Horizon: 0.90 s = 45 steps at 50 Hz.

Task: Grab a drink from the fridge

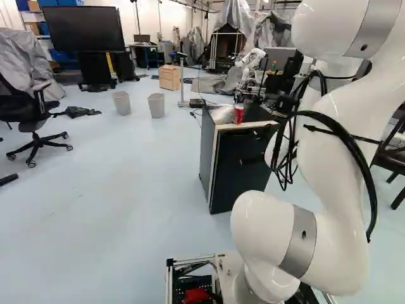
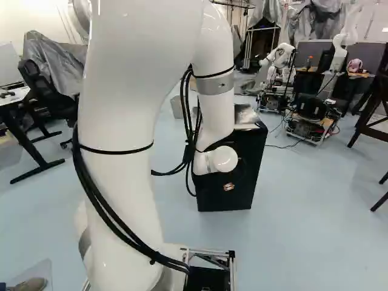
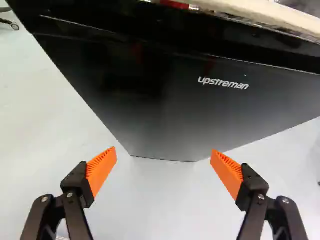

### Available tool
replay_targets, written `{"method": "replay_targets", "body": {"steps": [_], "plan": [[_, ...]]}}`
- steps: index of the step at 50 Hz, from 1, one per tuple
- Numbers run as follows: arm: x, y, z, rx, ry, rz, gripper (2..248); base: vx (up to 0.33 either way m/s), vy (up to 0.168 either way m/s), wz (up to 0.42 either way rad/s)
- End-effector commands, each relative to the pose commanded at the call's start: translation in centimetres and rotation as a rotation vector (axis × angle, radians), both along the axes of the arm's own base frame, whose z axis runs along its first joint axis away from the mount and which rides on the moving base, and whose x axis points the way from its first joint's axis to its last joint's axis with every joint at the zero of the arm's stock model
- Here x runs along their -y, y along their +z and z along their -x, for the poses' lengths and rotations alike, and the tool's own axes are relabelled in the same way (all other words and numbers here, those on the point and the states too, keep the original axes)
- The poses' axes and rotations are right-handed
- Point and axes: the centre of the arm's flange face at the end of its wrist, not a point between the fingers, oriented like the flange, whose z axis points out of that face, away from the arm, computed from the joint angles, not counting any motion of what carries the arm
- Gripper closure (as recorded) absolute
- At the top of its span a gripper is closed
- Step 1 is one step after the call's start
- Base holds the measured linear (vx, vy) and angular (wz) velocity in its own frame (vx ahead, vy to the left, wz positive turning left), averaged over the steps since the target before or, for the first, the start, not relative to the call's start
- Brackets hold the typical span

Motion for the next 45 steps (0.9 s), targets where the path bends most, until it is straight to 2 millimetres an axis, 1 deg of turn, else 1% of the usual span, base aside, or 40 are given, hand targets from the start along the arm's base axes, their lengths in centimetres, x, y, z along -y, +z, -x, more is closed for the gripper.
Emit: {"method": "replay_targets", "body": {"steps": [13, 45], "plan": [[-0.4, -1.0, -0.8, 0.051, -0.049, -0.041, 3, 0.000, 0.000, 0.000], [1.4, -4.0, -2.1, 0.111, -0.256, -0.095, 3, 0.000, 0.000, 0.000]]}}
